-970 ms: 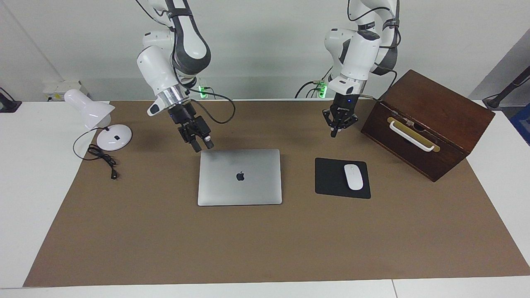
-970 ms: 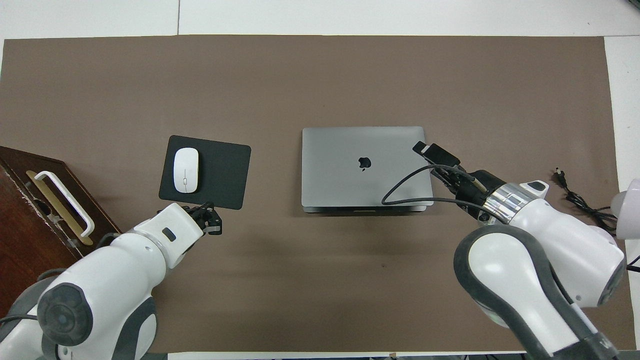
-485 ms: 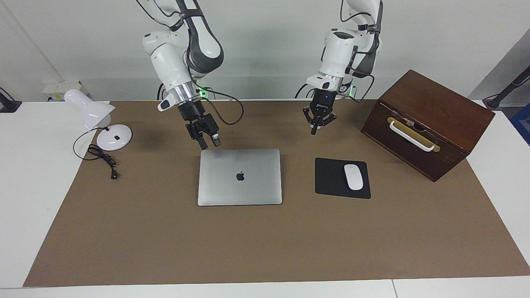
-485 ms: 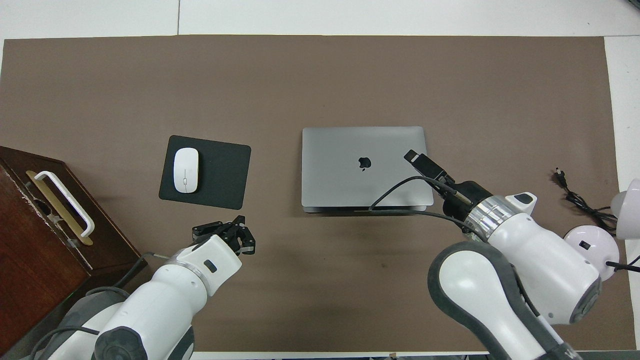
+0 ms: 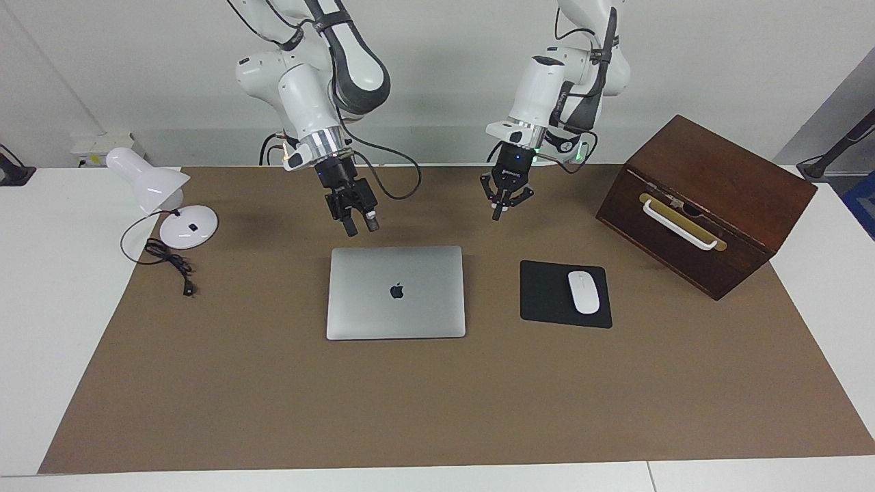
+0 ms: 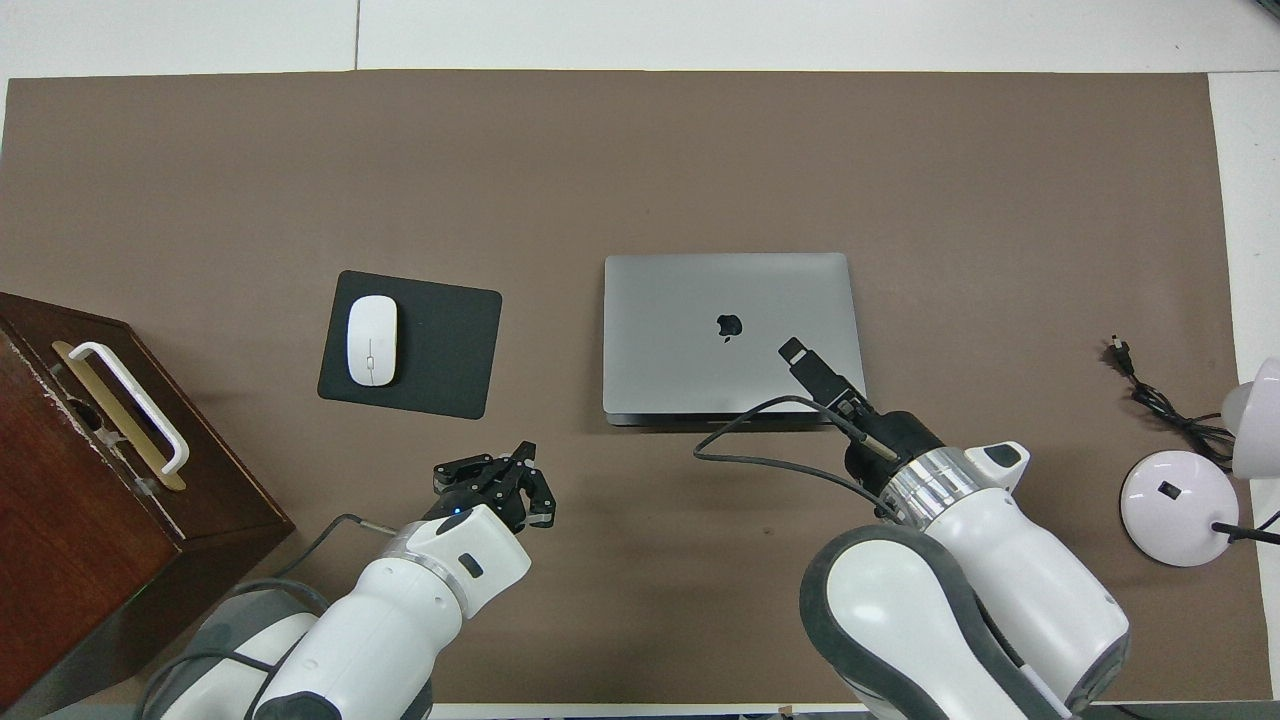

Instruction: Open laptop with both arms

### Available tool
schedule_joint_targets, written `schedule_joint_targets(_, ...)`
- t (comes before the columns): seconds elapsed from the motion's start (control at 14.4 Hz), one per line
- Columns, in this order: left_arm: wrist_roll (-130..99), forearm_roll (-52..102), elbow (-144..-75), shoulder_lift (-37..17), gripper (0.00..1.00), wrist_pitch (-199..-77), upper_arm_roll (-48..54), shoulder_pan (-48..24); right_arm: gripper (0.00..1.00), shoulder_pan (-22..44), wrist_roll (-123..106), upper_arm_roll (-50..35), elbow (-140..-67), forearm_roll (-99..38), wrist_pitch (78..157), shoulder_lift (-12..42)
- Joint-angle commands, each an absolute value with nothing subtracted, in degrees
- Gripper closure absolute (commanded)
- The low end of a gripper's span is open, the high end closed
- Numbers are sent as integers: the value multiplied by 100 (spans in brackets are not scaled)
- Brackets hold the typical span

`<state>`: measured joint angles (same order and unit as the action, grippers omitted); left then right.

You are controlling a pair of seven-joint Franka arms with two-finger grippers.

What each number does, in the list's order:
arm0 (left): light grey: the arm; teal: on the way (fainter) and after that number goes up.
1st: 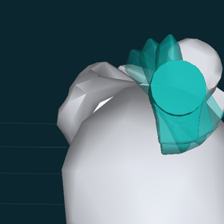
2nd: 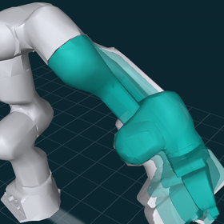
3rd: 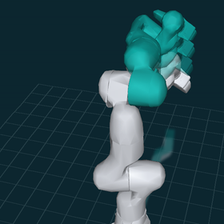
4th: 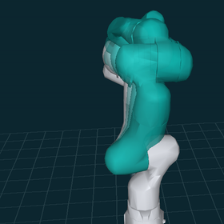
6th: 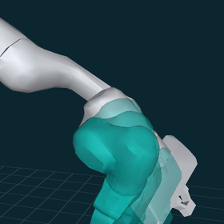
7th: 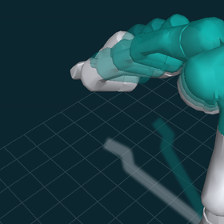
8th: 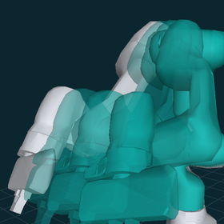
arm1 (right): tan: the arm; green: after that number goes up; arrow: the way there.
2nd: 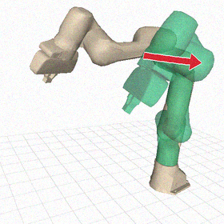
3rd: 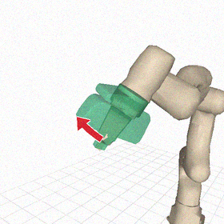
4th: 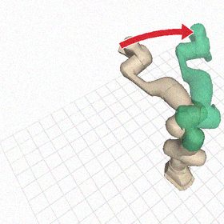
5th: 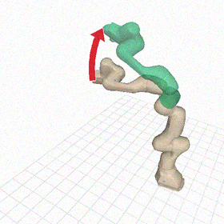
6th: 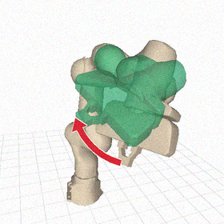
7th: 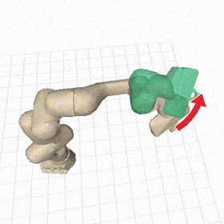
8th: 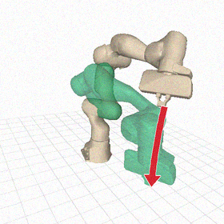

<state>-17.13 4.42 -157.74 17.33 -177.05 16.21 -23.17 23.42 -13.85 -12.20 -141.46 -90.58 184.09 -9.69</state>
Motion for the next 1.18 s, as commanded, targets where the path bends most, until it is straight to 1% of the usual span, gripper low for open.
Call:
schedule_joint_targets(0.0, -1749, 492, -15838, 1338, 100, -18349, 1608, -2522, 0, 2610, -1626, -1222, -14194, -9360, 18746, -932)
schedule_joint_targets(0.14, -1740, 492, -15829, 934, 100, -18894, 1608, -2557, 0, 2767, -1897, -1222, -14194, -9360, 19053, -766)
schedule_joint_targets(0.21, -1723, 492, -15820, 819, 100, -19036, 1608, -2566, 0, 2890, -1977, -1222, -14177, -9360, 19229, -669)
schedule_joint_targets(0.35, -1705, 492, -15812, 782, 100, -19055, 1608, -2593, 0, 2988, -1978, -1222, -14142, -9369, 19318, -589)
schedule_joint_targets(0.55, -1644, 475, -15794, 572, 100, -19274, 1600, -2663, 0, 3006, -1978, -1222, -14142, -9378, 19388, -571)
schedule_joint_targets(0.9, -1345, 457, -15776, 484, 100, -19283, 1600, -2698, 0, 3023, -1960, -1230, -14133, -9387, 19371, -562)
schedule_joint_targets(1.11, -1161, 457, -15698, 133, 100, -19484, 1600, -2716, 0, 3041, -1960, -1230, -14133, -9396, 19380, -396)
